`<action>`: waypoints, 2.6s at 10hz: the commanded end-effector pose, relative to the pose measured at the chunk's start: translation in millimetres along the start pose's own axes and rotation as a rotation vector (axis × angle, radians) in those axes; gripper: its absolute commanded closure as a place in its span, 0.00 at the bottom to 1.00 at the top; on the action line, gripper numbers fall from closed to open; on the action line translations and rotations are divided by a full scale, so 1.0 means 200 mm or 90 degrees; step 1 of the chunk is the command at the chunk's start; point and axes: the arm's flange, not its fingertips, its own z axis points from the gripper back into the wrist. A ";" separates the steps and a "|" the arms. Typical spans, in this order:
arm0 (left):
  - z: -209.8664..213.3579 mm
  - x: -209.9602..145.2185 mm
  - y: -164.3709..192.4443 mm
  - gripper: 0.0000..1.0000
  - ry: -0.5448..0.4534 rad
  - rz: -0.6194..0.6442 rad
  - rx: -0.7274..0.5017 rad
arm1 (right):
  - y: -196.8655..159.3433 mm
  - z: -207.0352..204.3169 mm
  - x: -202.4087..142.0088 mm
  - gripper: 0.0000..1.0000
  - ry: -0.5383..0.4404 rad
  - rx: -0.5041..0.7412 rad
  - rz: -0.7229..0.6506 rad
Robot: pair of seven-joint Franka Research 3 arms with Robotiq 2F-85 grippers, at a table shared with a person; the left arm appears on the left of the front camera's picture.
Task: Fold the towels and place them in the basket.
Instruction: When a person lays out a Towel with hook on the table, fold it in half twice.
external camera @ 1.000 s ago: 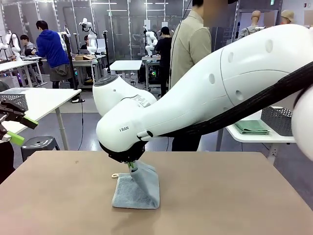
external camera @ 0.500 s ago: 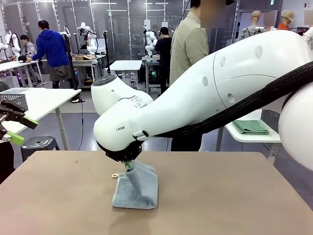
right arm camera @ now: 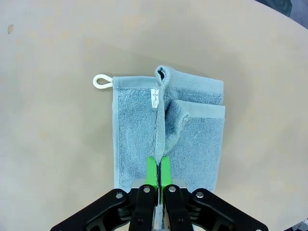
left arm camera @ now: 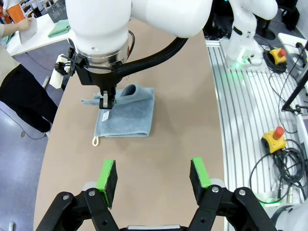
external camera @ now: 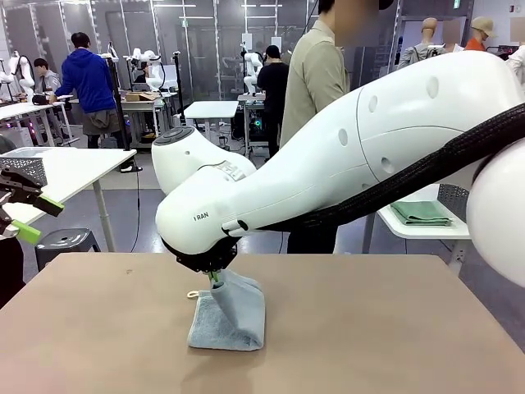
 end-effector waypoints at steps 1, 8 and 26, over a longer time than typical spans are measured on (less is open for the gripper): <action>0.00 0.01 0.00 0.23 -0.018 -0.013 -0.003 | 0.03 -0.06 -0.01 0.97 -0.010 0.013 -0.032; 0.00 0.01 0.00 0.23 -0.018 -0.013 -0.003 | 0.14 -0.19 0.01 0.97 0.021 0.056 -0.078; 0.00 0.01 0.00 0.23 -0.018 -0.013 -0.003 | -0.55 0.38 -0.36 0.37 0.043 0.133 -0.029</action>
